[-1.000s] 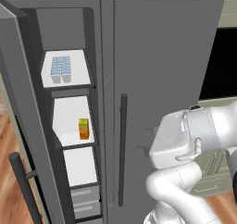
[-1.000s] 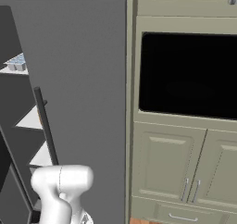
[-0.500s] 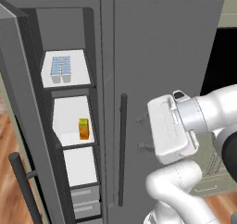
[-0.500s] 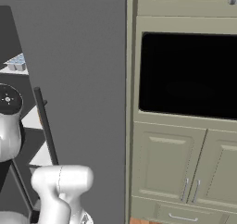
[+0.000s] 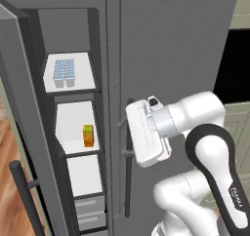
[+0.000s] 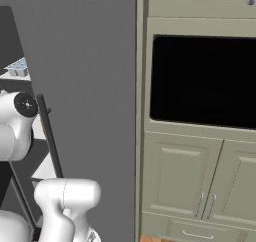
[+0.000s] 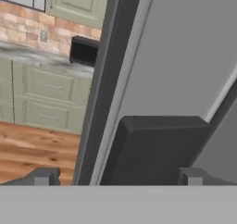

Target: Open the freezer door, pick up the ice cube tray from the freezer, and place it on the dining counter.

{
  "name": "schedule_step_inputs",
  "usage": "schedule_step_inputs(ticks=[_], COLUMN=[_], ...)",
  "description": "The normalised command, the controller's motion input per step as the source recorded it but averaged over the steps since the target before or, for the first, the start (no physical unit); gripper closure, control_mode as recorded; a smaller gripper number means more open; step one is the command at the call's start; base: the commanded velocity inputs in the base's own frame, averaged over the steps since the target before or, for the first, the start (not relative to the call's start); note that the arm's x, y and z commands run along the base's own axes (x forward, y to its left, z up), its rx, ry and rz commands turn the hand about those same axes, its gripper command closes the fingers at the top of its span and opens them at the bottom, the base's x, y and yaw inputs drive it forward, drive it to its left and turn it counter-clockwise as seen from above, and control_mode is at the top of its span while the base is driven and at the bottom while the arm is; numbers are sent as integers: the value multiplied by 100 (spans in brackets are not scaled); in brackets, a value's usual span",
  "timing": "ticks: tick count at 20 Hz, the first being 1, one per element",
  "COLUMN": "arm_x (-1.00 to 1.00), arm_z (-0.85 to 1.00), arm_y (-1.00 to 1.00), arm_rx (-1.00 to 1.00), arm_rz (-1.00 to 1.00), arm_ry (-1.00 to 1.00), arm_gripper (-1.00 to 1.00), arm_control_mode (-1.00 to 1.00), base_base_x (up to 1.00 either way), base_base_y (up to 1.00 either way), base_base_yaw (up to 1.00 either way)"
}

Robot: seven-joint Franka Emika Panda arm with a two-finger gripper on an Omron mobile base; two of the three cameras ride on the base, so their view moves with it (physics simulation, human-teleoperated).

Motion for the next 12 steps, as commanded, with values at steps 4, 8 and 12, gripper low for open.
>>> schedule_step_inputs(ticks=[4, 8, 12], arm_x=[48, 36, 26], arm_z=[-48, -38, -19], arm_y=[60, 61, 61], arm_rx=[0, 0, 0], arm_rz=[7, 8, 8], arm_ry=[-11, -6, 0], arm_gripper=[-100, -100, -100], arm_control_mode=[-100, -100, -100], base_base_x=[0, 0, 0], base_base_y=[0, 0, 0], base_base_yaw=[0, 0, 0])
